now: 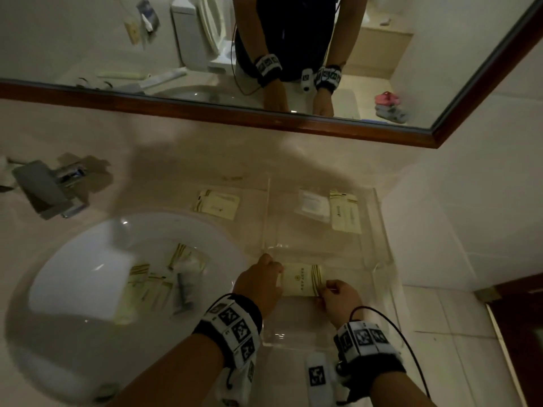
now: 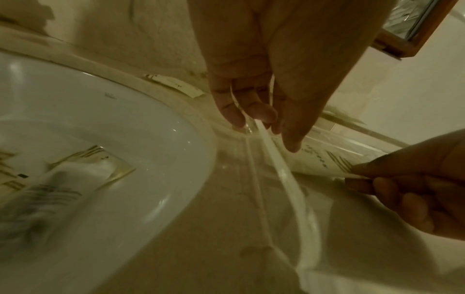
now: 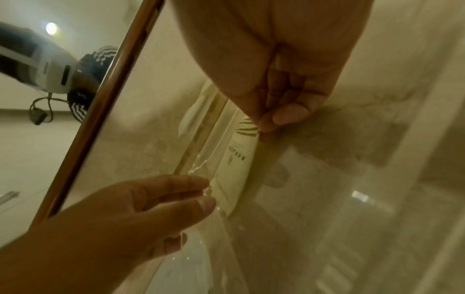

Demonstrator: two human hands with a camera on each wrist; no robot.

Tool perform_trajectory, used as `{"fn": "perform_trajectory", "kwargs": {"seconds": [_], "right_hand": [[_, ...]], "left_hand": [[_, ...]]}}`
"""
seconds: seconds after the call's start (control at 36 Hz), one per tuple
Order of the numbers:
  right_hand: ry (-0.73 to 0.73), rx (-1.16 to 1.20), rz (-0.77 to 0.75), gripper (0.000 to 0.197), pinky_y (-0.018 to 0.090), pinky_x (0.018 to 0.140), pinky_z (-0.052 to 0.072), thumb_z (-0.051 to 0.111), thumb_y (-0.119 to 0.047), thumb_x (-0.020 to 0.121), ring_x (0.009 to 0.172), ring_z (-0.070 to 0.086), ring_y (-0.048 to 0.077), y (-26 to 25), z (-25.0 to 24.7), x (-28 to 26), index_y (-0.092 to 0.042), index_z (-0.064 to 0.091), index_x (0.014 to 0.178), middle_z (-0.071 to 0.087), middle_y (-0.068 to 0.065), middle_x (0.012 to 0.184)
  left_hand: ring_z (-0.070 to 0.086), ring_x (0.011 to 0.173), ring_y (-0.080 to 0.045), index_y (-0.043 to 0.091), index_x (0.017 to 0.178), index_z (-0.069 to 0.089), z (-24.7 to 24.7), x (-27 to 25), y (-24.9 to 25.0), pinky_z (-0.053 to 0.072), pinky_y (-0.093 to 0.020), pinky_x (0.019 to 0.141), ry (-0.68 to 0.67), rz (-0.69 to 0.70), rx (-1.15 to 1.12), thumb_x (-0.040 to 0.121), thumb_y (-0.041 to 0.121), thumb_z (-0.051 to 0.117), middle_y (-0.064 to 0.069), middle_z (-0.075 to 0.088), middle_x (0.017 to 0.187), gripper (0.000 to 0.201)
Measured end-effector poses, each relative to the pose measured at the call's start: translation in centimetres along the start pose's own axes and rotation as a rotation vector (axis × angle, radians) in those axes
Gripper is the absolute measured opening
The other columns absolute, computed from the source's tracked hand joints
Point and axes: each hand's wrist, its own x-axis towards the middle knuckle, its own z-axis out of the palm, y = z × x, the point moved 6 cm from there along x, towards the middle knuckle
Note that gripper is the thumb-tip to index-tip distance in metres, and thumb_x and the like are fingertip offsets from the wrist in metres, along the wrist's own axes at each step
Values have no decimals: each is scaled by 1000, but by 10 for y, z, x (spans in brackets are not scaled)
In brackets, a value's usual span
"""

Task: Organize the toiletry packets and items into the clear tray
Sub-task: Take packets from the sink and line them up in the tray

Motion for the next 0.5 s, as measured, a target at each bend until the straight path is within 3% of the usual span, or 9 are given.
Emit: {"fn": "perform_trajectory", "kwargs": {"seconds": [0.08, 0.22, 0.28, 0.36, 0.5], "right_hand": [[18, 1, -6, 15, 46, 85, 55, 62, -22, 85, 89, 67, 33, 1, 5, 7, -14, 65, 97, 72, 14, 96], [29, 39, 17, 12, 47, 82, 56, 64, -20, 83, 84, 68, 33, -2, 10, 17, -12, 65, 91, 72, 15, 88], [39, 38, 34, 4, 46, 82, 56, 64, -18, 81, 84, 68, 33, -4, 10, 16, -17, 61, 80, 72, 15, 88], [58, 19, 66, 20, 45, 83, 55, 66, -19, 79, 87, 67, 33, -6, 6, 8, -25, 51, 66, 70, 14, 89], [31, -4, 101, 27, 44, 84, 55, 71, -30, 75, 88, 67, 33, -6, 2, 1, -25, 44, 70, 70, 15, 90]], "left_hand": [[54, 115, -21, 18, 132, 48, 0, 3, -3, 46, -35, 98, -12, 10, 25, 92, 22, 56, 1, 40, 136, 42], [51, 119, -20, 19, 132, 49, -4, 4, -3, 44, -36, 100, -17, 41, 45, 93, 24, 52, 2, 41, 137, 40], [51, 120, -19, 20, 132, 49, -6, 4, -3, 43, -35, 101, -11, 49, 52, 93, 24, 50, 3, 42, 137, 39], [50, 122, -18, 21, 132, 49, -7, 3, -5, 42, -32, 101, -12, 52, 57, 94, 24, 49, 4, 43, 138, 38], [51, 120, -17, 23, 130, 49, -11, -1, -5, 42, -31, 101, -4, 51, 19, 94, 25, 49, 5, 46, 137, 37]]}}
